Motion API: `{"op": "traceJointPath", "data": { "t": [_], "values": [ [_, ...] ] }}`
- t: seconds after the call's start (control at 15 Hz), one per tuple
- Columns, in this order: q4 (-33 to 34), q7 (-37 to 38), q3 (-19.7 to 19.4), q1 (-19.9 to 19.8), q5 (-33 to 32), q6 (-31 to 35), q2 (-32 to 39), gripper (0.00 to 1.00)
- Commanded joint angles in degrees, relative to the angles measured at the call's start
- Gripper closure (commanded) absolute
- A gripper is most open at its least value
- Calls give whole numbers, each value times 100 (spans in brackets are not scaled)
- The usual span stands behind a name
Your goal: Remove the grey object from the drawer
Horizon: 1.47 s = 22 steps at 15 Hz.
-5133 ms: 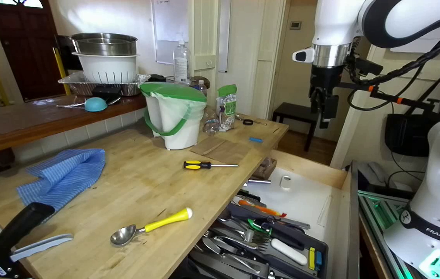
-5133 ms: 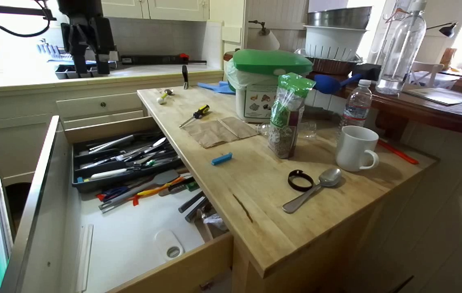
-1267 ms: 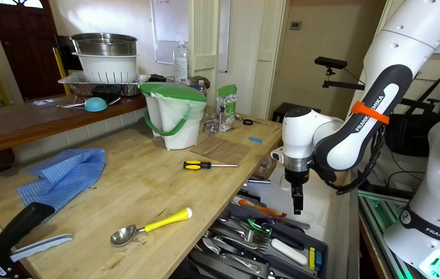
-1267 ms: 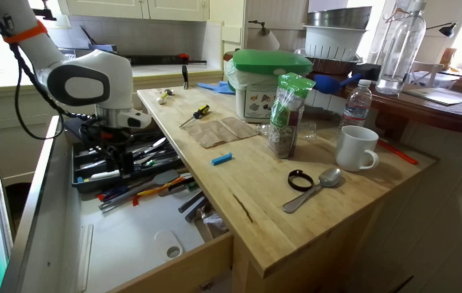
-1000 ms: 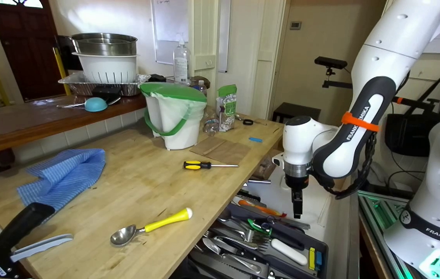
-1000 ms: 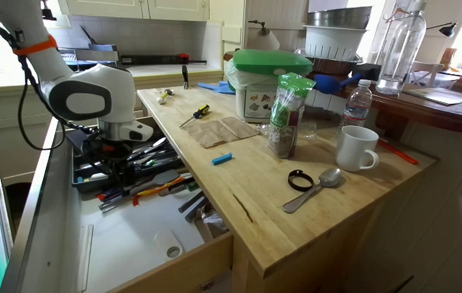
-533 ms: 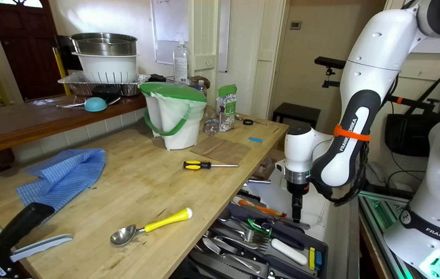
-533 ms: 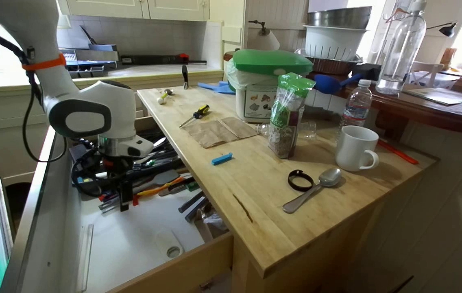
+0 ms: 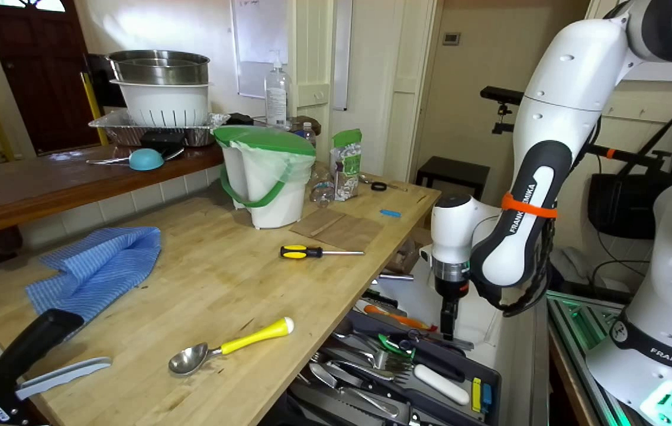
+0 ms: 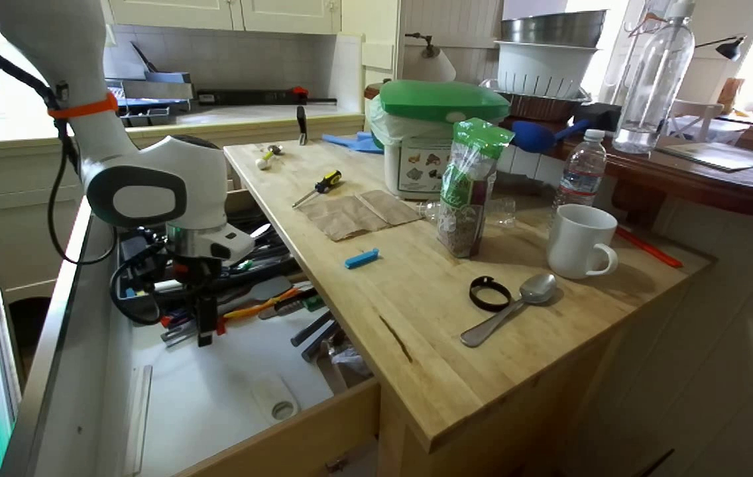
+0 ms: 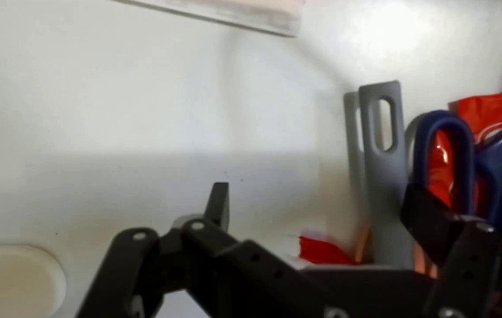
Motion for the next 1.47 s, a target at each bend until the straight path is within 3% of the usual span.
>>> {"op": "traceJointPath", "data": {
  "t": [0.0,0.27,0.47,1.0,1.4],
  "values": [
    [20,-18,10,23,54,-29,-2,0],
    [27,-20,28,12,65,-33,-1,0],
    [-33,-135,184,-116,225,391,-86,0],
    [213,35,42,153,79,679,256,3],
    [401,320,-438,623,-109,718,599,2]
  ]
}}
